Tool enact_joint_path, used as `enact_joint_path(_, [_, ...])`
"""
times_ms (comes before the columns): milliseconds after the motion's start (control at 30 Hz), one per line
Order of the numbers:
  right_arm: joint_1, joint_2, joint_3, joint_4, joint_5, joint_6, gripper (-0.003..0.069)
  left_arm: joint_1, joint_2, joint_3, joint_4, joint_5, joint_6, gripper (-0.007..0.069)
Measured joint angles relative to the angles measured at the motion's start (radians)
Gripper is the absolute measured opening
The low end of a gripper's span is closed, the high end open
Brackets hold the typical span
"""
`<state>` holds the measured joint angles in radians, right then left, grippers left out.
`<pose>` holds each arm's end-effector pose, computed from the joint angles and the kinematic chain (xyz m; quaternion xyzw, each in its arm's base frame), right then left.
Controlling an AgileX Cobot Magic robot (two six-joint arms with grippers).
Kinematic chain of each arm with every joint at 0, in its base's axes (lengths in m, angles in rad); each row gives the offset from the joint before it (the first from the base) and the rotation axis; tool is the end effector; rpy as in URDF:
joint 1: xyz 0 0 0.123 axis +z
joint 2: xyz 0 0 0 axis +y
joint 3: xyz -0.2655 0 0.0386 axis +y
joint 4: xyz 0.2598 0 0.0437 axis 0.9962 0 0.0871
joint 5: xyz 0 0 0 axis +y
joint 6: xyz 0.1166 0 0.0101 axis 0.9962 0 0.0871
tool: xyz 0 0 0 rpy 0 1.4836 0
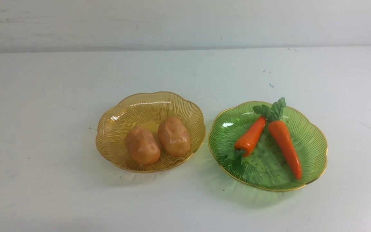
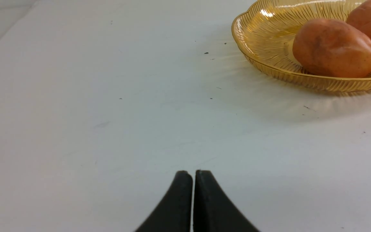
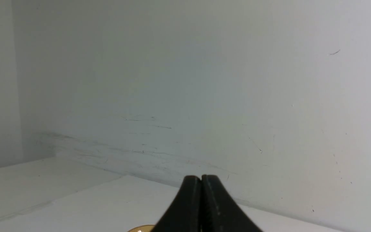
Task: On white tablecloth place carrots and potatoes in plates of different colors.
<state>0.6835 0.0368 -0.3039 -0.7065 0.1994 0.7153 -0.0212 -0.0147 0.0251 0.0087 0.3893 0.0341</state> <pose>0.0784 0.0444 0.3053 -0.1587 0.6127 0.2276 0.7400 0.1055 -0.0019 0.1626 0.0246 0.8082 0.0075 0.5884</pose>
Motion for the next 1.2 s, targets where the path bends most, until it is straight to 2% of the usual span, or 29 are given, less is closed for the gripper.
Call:
enact_joint_path(100, [0.0, 0.0, 0.0, 0.049, 0.0, -0.025, -0.0015, 0.0, 0.0, 0.0, 0.0, 0.0, 0.0, -0.0002])
enact_joint_path(133, [0.0, 0.0, 0.0, 0.122, 0.0, -0.074, -0.0015, 0.0, 0.0, 0.0, 0.0, 0.0, 0.0, -0.0002])
enact_joint_path(233, [0.0, 0.0, 0.0, 0.402, 0.002, -0.338, -0.0015, 0.0, 0.0, 0.0, 0.0, 0.0, 0.0, -0.0002])
enact_joint_path(267, [0.0, 0.0, 0.0, 0.451, 0.004, -0.389, -0.0015, 0.0, 0.0, 0.0, 0.0, 0.0, 0.0, -0.0002])
enact_joint_path(333, [0.0, 0.0, 0.0, 0.628, 0.005, -0.571, -0.0015, 0.0, 0.0, 0.0, 0.0, 0.0, 0.0, -0.0002])
enact_joint_path(400, [0.0, 0.0, 0.0, 0.756, 0.007, -0.701, -0.0015, 0.0, 0.0, 0.0, 0.0, 0.0, 0.0, -0.0002])
enact_joint_path(467, [0.0, 0.0, 0.0, 0.82, 0.009, -0.773, -0.0015, 0.0, 0.0, 0.0, 0.0, 0.0, 0.0, -0.0002])
enact_joint_path(567, [-0.038, -0.021, 0.018, 0.846, 0.023, -0.816, -0.0015, 0.0, 0.0, 0.0, 0.0, 0.0, 0.0, -0.0002])
enact_joint_path(733, [-0.327, -0.047, 0.158, 0.834, 0.073, -0.829, -0.0015, 0.0, 0.0, 0.0, 0.0, 0.0, 0.0, -0.0002])
enact_joint_path(900, [-0.568, -0.047, 0.329, 0.81, 0.152, -0.829, -0.0015, 0.0, 0.0, 0.001, 0.0, 0.0, 0.0, -0.0002])
enact_joint_path(1000, [-0.631, -0.047, 0.331, 0.808, 0.191, -0.829, -0.0015, 0.0, 0.0, 0.001, 0.0, 0.0, 0.0, -0.0002])
enact_joint_path(1200, [-0.636, -0.047, 0.331, 0.808, 0.191, -0.829, -0.0015, 0.0, 0.0, 0.001, 0.0, 0.0, 0.0, -0.0002])
